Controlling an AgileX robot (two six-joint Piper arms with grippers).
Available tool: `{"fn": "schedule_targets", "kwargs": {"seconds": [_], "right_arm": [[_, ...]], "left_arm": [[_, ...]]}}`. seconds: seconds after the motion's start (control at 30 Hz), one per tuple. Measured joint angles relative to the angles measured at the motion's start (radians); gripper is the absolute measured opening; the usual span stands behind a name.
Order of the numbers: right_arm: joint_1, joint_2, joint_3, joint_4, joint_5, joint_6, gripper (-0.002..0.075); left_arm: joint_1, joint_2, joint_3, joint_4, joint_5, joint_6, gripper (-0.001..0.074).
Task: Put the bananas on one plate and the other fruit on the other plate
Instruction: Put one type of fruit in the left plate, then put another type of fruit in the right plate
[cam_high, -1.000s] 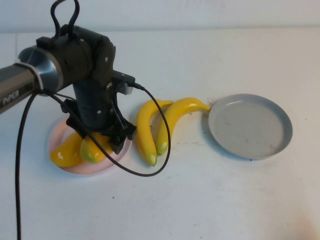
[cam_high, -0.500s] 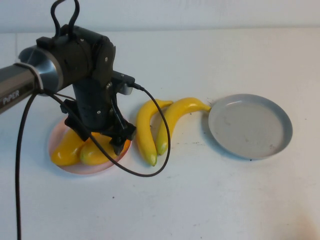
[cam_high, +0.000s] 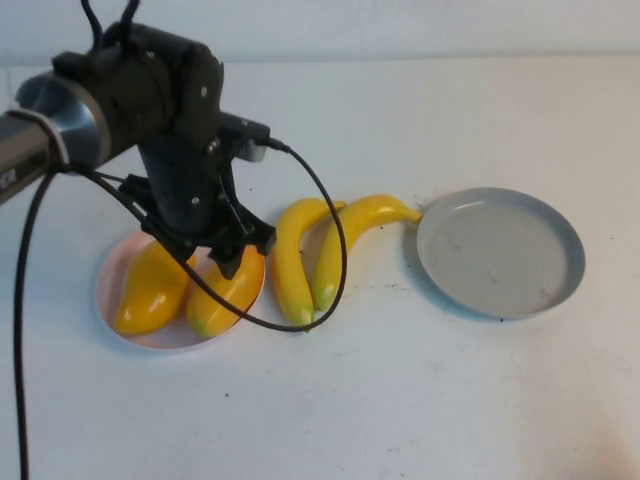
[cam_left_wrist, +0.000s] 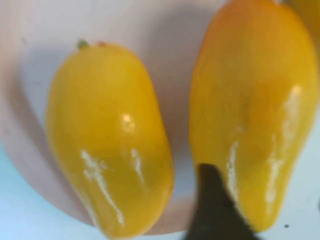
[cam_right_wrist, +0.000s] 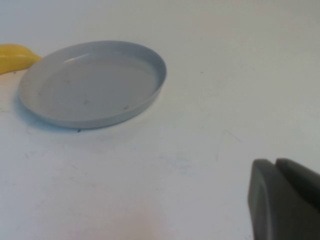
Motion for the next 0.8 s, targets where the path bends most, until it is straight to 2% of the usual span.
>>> {"fn": "schedule_targets", "kwargs": {"seconds": [0.13,0.17,0.23,0.33,0.43,0.67,0.8], "right_arm": [[0.0,0.0,0.0,0.0,0.0,0.0,-0.0017],[0.0,0.0,0.0,0.0,0.0,0.0,-0.0017],[0.0,0.0,0.0,0.0,0.0,0.0,-0.0017],[0.0,0.0,0.0,0.0,0.0,0.0,-0.0017],[0.0,0.0,0.0,0.0,0.0,0.0,-0.0017],[0.0,0.0,0.0,0.0,0.0,0.0,-0.0017],[0.0,0.0,0.0,0.0,0.0,0.0,-0.0017]], "left_arm": [[0.0,-0.089,-0.018,-0.002,0.003,0.021,0.0141],[0.0,-0.116,-0.019,-0.002,0.005,0.021,0.0091],[0.0,-0.174,-0.009,0.005,0.004,0.021,0.0041],[0.0,-0.291,0.067,0.01,-0.034,-0.003,0.0011],[0.0,-0.446,0.214,0.01,-0.116,-0.036,0.0002],[0.0,-0.835,0.617,-0.004,-0.44,-0.076,-0.0001],[0.0,-1.049,0.824,-0.008,-0.569,-0.082,-0.0001]]}}
